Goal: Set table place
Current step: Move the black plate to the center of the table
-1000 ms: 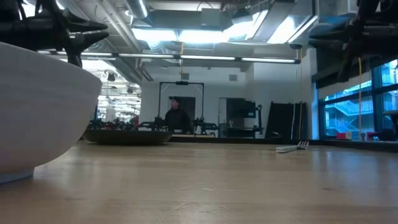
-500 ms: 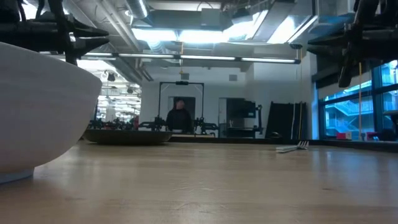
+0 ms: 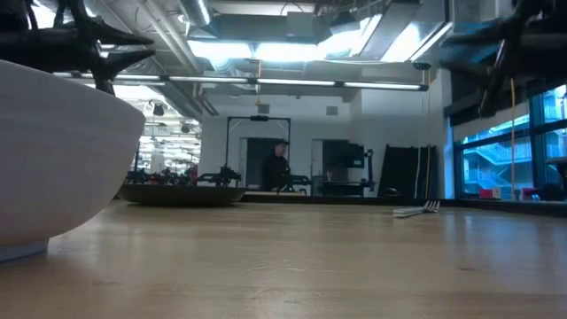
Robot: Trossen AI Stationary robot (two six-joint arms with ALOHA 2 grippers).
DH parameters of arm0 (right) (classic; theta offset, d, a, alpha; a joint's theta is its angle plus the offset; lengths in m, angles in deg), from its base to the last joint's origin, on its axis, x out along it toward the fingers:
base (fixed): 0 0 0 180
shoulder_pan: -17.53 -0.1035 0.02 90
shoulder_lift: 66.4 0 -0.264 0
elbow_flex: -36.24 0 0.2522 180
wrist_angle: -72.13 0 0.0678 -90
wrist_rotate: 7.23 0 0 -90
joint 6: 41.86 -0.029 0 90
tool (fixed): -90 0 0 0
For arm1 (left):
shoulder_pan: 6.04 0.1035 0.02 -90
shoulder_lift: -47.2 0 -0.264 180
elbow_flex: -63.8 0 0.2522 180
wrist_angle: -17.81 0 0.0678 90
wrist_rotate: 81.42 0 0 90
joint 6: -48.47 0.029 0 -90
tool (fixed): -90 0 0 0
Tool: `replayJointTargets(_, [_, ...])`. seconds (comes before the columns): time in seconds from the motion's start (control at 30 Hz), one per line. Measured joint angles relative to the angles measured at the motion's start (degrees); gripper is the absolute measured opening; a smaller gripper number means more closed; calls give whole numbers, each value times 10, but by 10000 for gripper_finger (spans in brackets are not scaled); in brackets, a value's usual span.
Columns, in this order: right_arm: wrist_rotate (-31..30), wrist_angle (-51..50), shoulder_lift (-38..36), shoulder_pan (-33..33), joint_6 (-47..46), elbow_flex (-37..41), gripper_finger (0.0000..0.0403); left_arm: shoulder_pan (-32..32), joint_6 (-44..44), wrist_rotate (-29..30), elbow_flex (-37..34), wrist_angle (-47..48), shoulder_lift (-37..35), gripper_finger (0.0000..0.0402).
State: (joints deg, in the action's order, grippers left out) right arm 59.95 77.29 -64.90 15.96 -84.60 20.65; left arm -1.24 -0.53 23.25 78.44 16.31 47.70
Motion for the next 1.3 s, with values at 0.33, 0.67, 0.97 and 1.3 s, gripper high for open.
replayJointTargets(0.33, [45,-72,91,0,99,-183,134,0,-14,-71,126,156,92,57])
replayJointTargets(0.67, [44,-117,301,0,205,-348,156,0,60,-82,357,365,323,57])
replayJointTargets(0.97, [-16,-115,436,0,273,-438,156,1,67,-88,517,521,549,57])
replayJointTargets(1.3, [-16,-116,519,0,284,-458,156,45,106,-93,537,520,726,57])
